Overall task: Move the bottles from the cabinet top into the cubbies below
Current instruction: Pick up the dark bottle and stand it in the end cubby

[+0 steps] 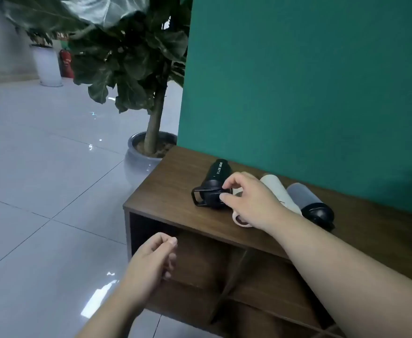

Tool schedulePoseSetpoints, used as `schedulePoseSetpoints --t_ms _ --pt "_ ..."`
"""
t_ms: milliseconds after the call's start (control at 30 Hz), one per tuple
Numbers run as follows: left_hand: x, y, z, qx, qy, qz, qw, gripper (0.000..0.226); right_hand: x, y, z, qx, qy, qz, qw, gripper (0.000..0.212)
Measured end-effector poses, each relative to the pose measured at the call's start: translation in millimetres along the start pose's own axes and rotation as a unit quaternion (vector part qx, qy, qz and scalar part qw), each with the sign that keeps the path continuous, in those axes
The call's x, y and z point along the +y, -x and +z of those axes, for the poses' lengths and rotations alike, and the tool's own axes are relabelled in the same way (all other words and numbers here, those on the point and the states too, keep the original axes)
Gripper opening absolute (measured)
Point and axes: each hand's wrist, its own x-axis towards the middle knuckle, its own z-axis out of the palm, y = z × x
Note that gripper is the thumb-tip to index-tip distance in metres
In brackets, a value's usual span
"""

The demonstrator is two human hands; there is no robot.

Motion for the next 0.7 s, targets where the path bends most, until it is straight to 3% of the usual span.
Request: schedulePoseSetpoints --t_ms 100,333,500,700 --pt "-23 -4 -13 0.022 0.071 -0.033 0.997 0.027 -1 -9 11 -0.005 0.172 -0.032 0.985 0.034" --pt "-29 -29 -27 0.028 0.115 -0.053 0.992 0.025 1 -40 48 -0.076 0.387 -0.052 0.918 0.076" --pt "-41 -32 -33 0.053 0.072 -0.062 0.994 0.028 9 -57 70 -0.087 0.491 -0.065 0.864 0.081" --pt "-45 -37 -36 0.043 0.057 -0.067 0.995 0.03 13 -63 76 -0.064 0.521 -0.066 0.848 0.086"
